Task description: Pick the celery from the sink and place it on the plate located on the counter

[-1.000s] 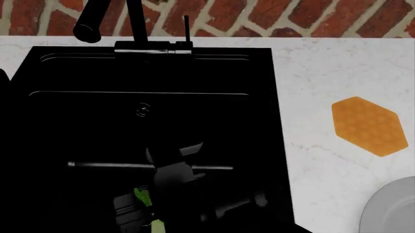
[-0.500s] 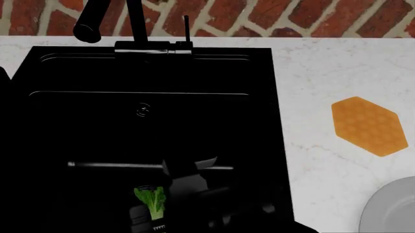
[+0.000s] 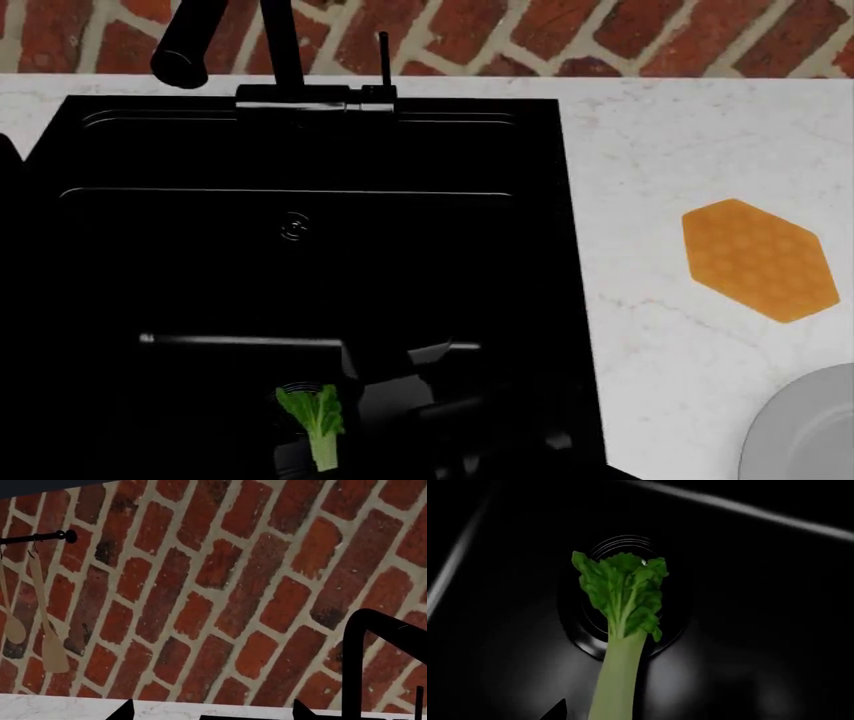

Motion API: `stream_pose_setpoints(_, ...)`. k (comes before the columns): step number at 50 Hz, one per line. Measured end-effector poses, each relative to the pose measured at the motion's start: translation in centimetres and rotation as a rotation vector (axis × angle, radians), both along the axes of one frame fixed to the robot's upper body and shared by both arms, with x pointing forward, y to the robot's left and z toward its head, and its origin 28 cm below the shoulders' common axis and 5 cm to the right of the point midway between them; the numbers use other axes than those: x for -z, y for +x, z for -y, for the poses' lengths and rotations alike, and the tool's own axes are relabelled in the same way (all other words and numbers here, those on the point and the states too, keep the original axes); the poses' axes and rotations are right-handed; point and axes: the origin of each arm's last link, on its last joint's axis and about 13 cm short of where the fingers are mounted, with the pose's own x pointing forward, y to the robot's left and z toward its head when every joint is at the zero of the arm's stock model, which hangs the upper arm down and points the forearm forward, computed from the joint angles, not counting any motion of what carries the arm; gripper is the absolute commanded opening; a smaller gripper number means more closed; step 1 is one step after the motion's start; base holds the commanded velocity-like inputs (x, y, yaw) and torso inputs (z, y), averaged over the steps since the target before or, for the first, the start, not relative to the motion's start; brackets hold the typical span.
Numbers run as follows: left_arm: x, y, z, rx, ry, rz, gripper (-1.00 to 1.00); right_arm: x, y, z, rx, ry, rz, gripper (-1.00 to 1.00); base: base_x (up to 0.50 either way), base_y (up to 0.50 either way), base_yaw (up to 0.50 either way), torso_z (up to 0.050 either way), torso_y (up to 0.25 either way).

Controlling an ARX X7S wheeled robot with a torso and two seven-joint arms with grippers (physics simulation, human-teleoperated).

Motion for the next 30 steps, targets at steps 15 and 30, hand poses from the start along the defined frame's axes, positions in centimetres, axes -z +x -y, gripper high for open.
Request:
stream_pose_setpoints(15,0.1,0.3,-0.1,0.002,-0.006,0.006,1.00,0.8,-0.5,0.2,-0.034,0.007,-0.038,1.00,0.00,0.00,0.00,-0.008,-0.006)
stream_pose_setpoints(30,0.2,0.6,-0.3,0.002,-0.014,0.012,1.00,1.7,-1.0,0.4,-0.056,0.002,-0.077,1.00,0.00,0.01,0.00,-0.008,-0.006)
